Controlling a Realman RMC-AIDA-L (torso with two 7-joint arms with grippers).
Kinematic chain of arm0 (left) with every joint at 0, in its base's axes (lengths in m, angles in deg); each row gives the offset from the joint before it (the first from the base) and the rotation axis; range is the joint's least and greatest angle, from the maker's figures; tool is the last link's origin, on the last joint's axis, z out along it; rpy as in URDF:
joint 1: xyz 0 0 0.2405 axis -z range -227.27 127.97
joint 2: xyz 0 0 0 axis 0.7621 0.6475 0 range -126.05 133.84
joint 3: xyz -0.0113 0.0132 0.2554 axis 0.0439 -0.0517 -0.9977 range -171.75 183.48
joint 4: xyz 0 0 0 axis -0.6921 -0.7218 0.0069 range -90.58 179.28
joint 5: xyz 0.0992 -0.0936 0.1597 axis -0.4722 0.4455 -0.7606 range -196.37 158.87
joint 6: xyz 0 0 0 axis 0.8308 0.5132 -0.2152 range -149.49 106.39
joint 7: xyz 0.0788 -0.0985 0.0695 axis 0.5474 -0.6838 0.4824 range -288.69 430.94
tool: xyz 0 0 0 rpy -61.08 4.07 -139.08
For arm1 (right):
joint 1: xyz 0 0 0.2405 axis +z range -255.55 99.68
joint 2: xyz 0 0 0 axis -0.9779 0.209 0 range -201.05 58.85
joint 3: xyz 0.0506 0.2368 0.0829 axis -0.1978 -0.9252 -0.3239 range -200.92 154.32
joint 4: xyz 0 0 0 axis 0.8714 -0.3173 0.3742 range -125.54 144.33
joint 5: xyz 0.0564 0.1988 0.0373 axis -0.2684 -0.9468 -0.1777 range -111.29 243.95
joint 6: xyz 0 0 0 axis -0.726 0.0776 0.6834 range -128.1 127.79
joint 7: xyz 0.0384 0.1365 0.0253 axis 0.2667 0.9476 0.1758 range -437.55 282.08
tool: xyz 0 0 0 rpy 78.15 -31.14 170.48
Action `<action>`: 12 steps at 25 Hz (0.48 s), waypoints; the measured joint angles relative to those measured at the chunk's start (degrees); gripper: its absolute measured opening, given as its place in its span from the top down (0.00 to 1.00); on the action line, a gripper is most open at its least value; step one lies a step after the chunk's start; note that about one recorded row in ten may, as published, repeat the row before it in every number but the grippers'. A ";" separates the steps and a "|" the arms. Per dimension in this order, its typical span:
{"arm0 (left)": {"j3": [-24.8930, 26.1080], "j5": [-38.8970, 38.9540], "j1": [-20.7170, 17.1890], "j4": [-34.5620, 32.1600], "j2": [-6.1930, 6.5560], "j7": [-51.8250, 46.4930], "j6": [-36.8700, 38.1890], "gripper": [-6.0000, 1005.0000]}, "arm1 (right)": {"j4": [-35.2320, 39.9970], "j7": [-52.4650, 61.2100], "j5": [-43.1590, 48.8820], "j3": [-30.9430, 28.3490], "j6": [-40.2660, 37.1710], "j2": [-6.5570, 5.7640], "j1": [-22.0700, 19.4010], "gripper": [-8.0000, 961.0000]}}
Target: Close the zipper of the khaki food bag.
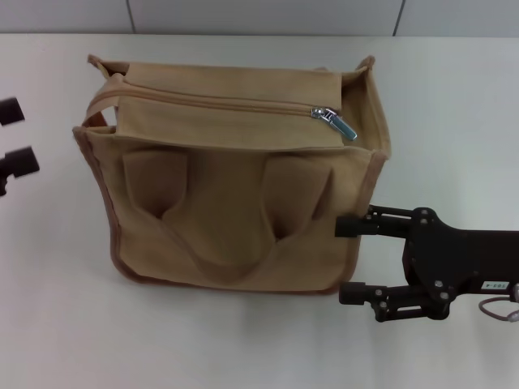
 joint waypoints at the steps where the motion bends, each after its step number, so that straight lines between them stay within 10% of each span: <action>1: -1.31 -0.02 -0.01 -0.09 0.41 -0.96 0.19 0.32 | -0.25 -0.15 0.00 0.25 0.17 -0.01 0.16 0.16; 12: -15.88 0.09 0.66 1.01 -3.70 0.47 0.29 0.21 | -5.39 -4.97 -0.04 1.29 5.26 0.29 1.26 0.16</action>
